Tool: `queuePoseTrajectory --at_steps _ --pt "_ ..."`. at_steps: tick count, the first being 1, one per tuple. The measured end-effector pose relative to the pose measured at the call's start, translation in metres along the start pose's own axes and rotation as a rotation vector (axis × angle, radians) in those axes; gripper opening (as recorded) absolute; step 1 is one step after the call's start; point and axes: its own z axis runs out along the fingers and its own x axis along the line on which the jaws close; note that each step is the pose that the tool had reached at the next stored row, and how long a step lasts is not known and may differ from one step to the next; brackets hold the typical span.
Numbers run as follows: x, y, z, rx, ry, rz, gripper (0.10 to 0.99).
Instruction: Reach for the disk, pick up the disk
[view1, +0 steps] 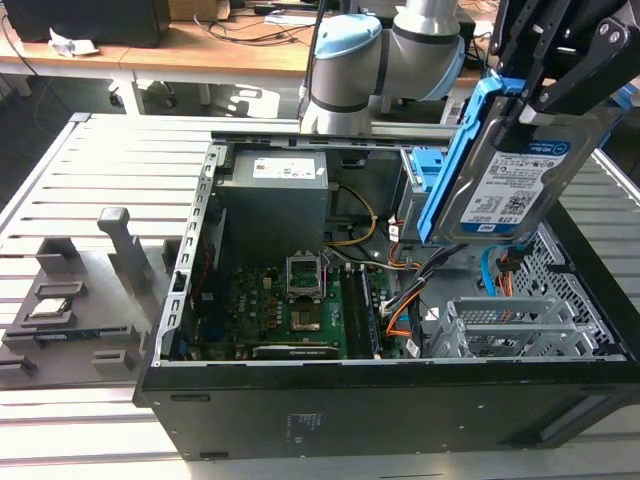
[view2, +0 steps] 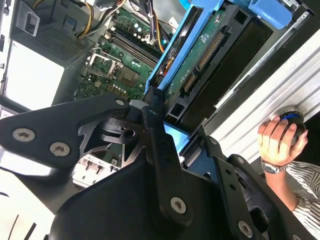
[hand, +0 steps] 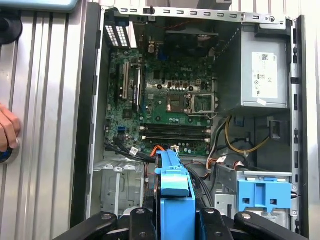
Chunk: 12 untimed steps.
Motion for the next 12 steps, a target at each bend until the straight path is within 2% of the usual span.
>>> queuePoseTrajectory --at_steps 7,12 --pt "0.0144 0.0005 0.0 0.0 0.0001 0.0 0.365" --pt "0.0201 0.0007 0.0 0.0 0.0001 0.0 0.365"
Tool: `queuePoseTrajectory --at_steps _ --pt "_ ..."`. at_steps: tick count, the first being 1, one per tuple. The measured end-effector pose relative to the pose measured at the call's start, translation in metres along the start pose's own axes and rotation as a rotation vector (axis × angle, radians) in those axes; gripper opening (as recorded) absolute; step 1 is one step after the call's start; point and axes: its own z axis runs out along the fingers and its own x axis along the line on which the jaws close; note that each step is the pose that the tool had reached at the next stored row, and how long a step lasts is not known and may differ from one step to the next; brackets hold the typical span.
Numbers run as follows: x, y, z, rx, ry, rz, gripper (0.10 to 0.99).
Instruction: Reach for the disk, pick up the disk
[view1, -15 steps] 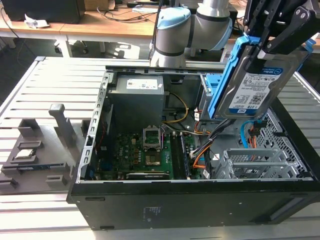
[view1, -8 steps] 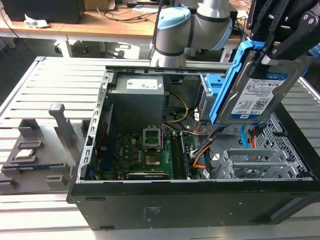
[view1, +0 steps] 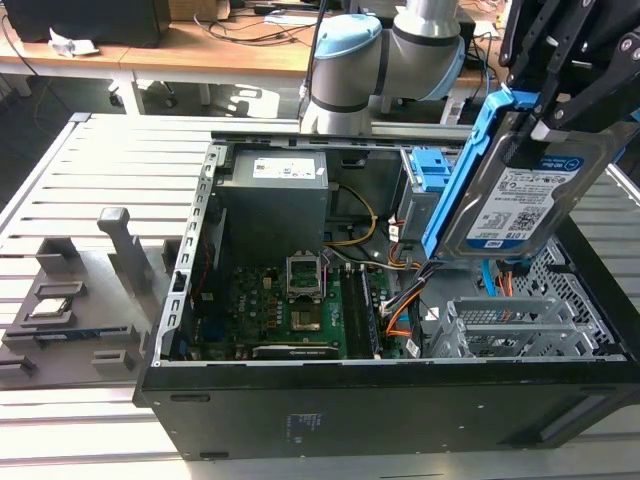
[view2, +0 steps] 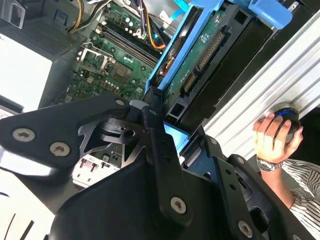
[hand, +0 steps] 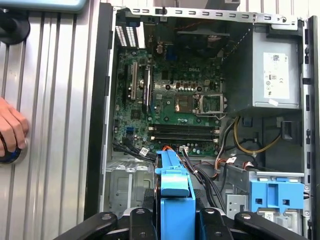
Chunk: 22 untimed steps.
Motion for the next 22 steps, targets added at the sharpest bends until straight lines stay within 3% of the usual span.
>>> queuePoseTrajectory --at_steps 22 --pt "0.0306 0.001 0.0 0.0 0.0 0.0 0.365"
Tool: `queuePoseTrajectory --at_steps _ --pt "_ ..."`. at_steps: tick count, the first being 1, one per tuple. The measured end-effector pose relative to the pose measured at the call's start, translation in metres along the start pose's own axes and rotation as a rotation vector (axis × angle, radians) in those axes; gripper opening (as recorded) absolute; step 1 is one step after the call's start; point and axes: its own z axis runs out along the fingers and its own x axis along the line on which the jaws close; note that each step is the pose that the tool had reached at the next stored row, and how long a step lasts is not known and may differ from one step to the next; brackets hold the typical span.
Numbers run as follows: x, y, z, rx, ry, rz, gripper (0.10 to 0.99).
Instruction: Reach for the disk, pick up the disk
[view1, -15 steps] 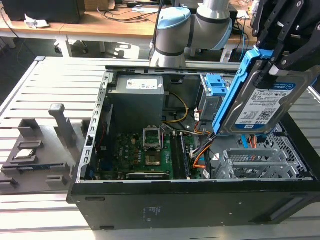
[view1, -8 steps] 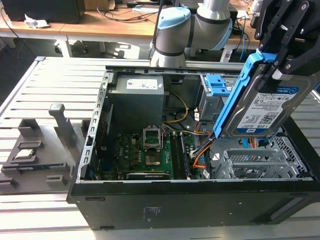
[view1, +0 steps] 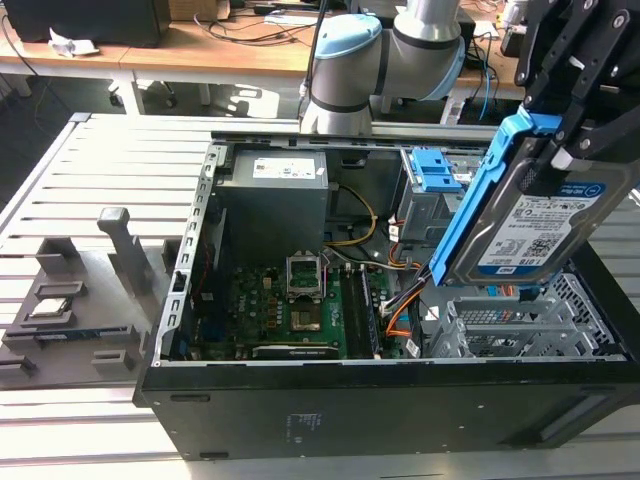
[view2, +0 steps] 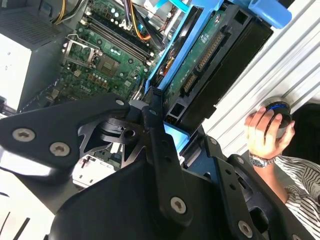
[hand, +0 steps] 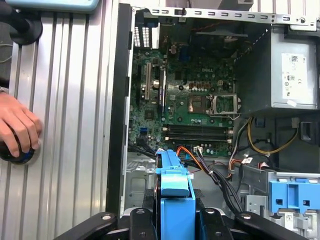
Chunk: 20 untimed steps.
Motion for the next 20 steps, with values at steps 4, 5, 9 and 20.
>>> queuePoseTrajectory --at_steps 4,5,9,20 --pt "0.0067 0.0003 0.0 0.0 0.0 0.0 0.365" --pt "0.0087 0.0003 0.0 0.0 0.0 0.0 0.365" --pt "0.0134 0.0005 0.0 0.0 0.0 0.0 0.365" --pt "0.0322 0.0011 0.0 0.0 0.0 0.0 0.365"
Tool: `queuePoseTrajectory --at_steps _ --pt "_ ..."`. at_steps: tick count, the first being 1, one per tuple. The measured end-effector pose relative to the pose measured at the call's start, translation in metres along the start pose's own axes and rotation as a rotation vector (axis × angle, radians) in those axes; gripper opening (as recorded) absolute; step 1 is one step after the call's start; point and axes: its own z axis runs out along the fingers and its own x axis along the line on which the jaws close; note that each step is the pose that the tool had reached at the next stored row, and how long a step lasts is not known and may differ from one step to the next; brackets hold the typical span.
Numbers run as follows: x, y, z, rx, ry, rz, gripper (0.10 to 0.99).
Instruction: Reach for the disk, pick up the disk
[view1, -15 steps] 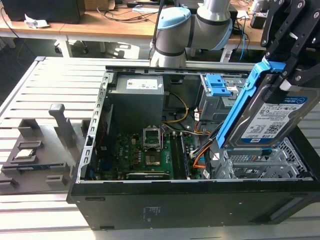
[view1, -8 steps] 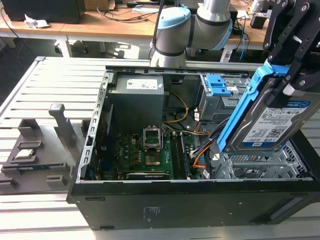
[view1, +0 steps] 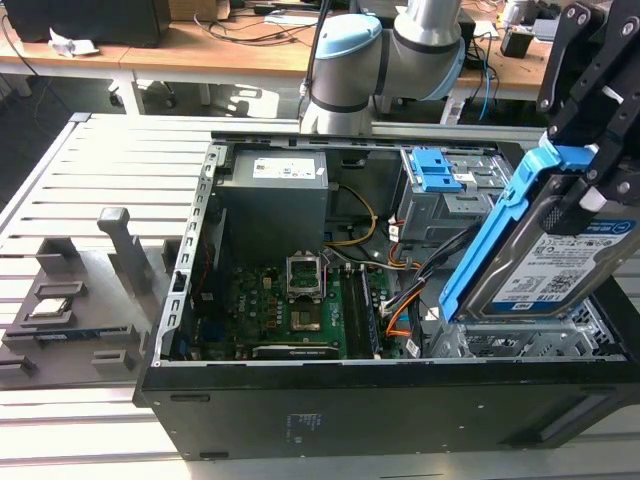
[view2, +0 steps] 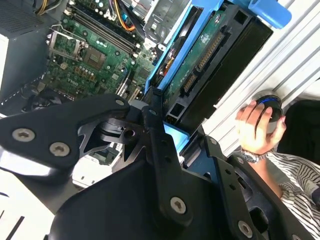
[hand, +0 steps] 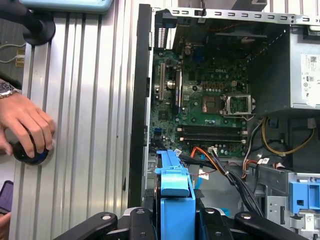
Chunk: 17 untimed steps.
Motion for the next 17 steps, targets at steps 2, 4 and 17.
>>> queuePoseTrajectory --at_steps 2,4,17 --pt "0.0017 0.0 0.0001 0.0 -0.0002 0.0 0.365" --pt "0.0001 -0.0012 -0.0001 0.0 -0.0001 0.0 0.365" --pt "-0.0123 -0.0188 0.0013 -0.002 -0.0764 -0.008 0.365"
